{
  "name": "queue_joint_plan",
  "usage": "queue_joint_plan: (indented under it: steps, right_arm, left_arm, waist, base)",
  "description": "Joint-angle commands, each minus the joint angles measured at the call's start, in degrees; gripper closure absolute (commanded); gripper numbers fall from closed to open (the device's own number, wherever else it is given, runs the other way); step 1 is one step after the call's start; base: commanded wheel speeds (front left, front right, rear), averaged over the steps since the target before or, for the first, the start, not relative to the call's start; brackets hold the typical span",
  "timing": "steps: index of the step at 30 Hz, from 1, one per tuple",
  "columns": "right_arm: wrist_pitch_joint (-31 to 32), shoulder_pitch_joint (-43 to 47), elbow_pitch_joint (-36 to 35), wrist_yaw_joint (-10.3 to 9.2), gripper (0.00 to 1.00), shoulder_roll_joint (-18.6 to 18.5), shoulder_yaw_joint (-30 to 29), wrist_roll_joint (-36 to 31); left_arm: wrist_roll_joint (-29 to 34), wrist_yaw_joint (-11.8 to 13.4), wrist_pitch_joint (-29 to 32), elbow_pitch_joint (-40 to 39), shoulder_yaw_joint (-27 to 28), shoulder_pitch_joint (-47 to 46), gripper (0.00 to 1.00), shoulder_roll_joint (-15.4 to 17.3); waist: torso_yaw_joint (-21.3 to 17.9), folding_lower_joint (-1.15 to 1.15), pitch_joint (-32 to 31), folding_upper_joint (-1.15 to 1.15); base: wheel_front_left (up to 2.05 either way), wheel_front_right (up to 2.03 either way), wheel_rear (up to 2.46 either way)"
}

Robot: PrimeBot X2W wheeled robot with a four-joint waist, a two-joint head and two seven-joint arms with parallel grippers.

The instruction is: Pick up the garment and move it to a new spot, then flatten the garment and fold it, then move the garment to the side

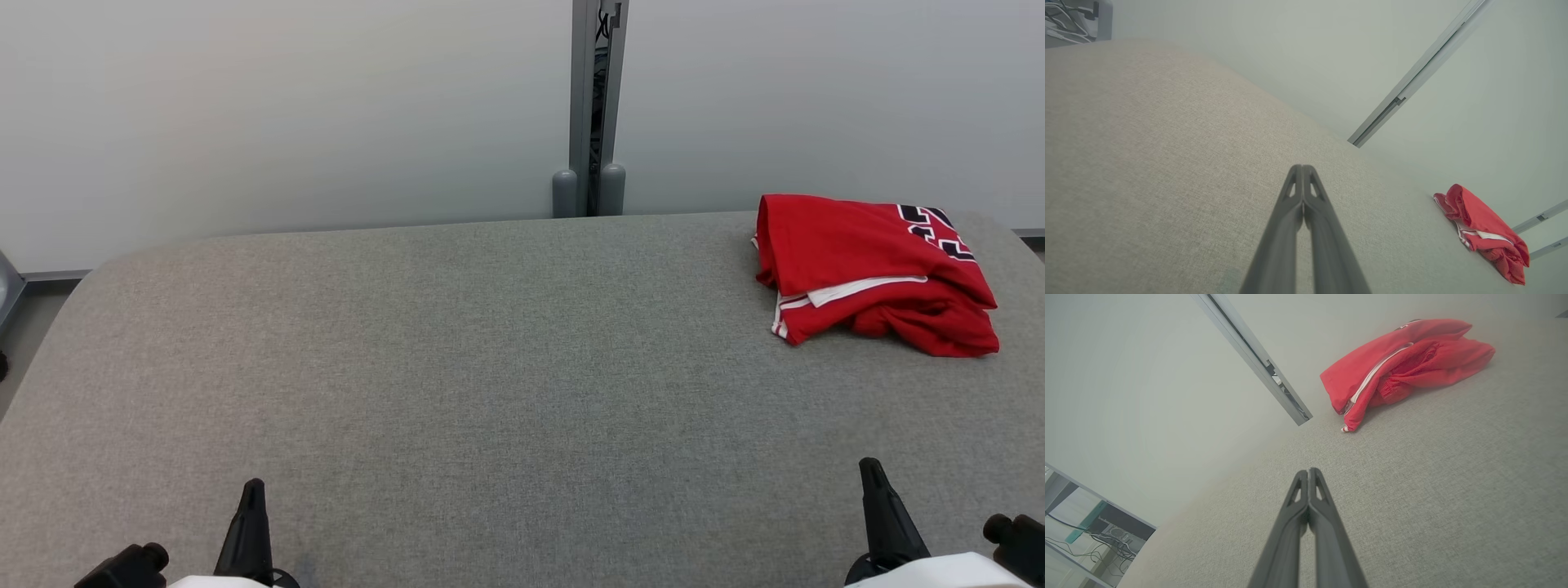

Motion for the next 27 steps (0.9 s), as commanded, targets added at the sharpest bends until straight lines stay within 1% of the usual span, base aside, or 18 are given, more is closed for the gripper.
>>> queue_joint_plan:
  steps: [1,16,27]
  right_arm:
    - [0.5,-1.5,-1.1,0.01,1.00,-0.6,-0.4,2.1]
    - [3.3,-2.6,-1.3,0.01,1.00,-0.9,-2.5,13.8]
    - [5.0,-3.4,-1.5,0.01,1.00,-1.0,-3.8,20.5]
  left_arm:
    - [-1.9,-0.4,0.5,-0.6,0.4,-2.0,1.00,0.6]
    - [-13.5,-1.5,3.4,0.2,0.6,-4.9,1.00,0.7]
    - [-20.3,-2.1,5.1,0.7,0.7,-6.4,1.00,0.7]
  waist:
    - [0.0,0.00,0.0,0.00]
    - [0.0,0.00,0.5,0.00]
    - [0.1,0.00,0.8,0.00]
  base:
    - [0.00,0.00,0.00]
    - [0.00,0.00,0.00]
    - [0.00,0.00,0.00]
